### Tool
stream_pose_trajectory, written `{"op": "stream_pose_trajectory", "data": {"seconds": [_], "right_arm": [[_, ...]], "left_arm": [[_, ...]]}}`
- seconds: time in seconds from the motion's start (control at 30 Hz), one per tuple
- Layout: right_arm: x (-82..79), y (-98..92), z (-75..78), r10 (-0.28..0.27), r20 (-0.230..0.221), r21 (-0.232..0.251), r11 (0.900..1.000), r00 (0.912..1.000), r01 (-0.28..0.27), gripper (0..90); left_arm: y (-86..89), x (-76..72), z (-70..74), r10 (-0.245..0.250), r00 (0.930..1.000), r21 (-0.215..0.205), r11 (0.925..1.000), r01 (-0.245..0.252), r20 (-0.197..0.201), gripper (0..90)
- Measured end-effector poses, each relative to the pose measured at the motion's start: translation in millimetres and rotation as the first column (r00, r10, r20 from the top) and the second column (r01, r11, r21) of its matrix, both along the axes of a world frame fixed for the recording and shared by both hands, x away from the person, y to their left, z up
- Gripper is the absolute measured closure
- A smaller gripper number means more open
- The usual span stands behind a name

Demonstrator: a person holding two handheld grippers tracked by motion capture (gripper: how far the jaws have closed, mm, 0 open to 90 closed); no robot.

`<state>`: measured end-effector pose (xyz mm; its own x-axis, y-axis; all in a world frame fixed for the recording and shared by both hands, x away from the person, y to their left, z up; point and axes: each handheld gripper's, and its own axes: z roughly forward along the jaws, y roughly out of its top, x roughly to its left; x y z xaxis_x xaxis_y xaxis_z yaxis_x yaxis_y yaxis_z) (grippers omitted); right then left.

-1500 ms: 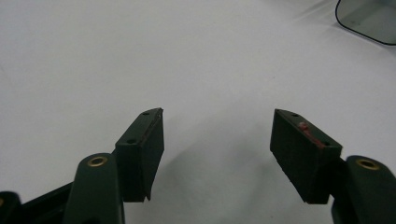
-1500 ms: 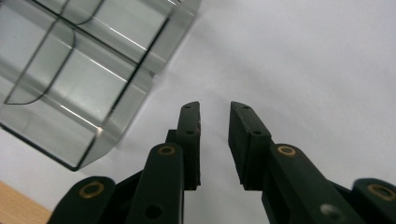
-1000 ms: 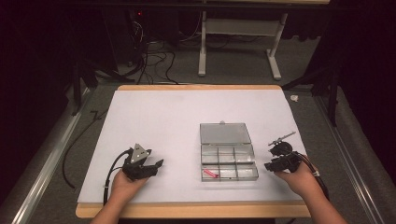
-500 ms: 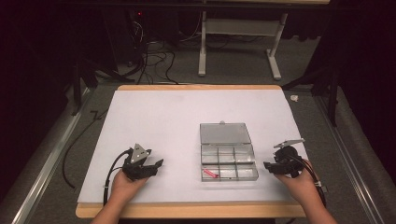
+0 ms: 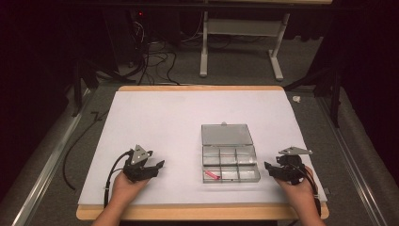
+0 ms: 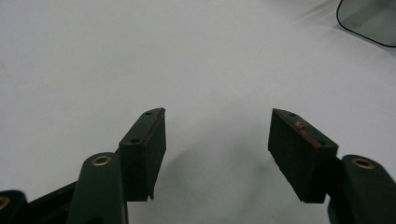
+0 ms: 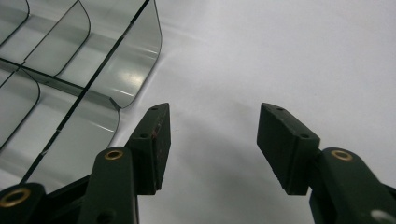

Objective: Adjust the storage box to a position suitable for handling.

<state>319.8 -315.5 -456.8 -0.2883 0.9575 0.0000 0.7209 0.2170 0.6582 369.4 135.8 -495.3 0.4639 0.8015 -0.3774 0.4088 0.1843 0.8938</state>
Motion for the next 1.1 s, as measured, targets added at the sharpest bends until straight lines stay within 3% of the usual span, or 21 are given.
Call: {"op": "stream_pose_trajectory", "data": {"seconds": [0.17,0.3,0.43,0.53,0.57,0.63,1.03,1.1], "right_arm": [[-5.7,0.9,-4.5,-0.020,0.050,0.016,1.000,0.9985,0.020,45.9],[-11.1,0.0,-8.4,-0.050,0.112,0.032,0.998,0.9924,0.047,46.0],[-13.8,-2.2,-10.5,-0.065,0.146,0.059,0.997,0.9871,0.057,45.9],[-12.4,-3.8,-11.1,-0.068,0.150,0.082,0.995,0.9863,0.056,45.8],[-11.8,-3.9,-10.6,-0.069,0.149,0.081,0.995,0.9864,0.057,45.8],[-9.4,-4.3,-8.9,-0.064,0.152,0.086,0.995,0.9863,0.051,45.8],[4.1,1.9,7.5,-0.021,0.162,0.094,0.996,0.9866,0.005,45.0],[8.5,3.8,11.7,-0.010,0.167,0.091,0.996,0.9859,-0.005,44.9]], "left_arm": [[0.1,0.1,0.1,0.001,1.0000,-0.007,1.0000,-0.001,0.001,38.0],[1.1,0.5,0.7,0.003,1.0000,-0.013,0.9999,-0.003,0.000,39.2],[3.2,2.0,2.2,0.013,0.9999,-0.033,0.9994,-0.014,-0.008,44.1],[3.6,4.3,6.9,0.032,0.9993,-0.096,0.9948,-0.034,-0.021,46.0],[2.8,5.6,11.1,0.034,0.9989,-0.145,0.9886,-0.038,-0.032,46.1],[-2.2,6.7,17.5,0.039,0.9988,-0.179,0.9829,-0.044,-0.028,46.3],[-34.5,20.0,28.5,0.023,0.9989,-0.221,0.9747,-0.031,-0.040,49.8],[-40.9,25.1,30.7,0.021,0.9980,-0.229,0.9729,-0.035,-0.060,49.7]]}}
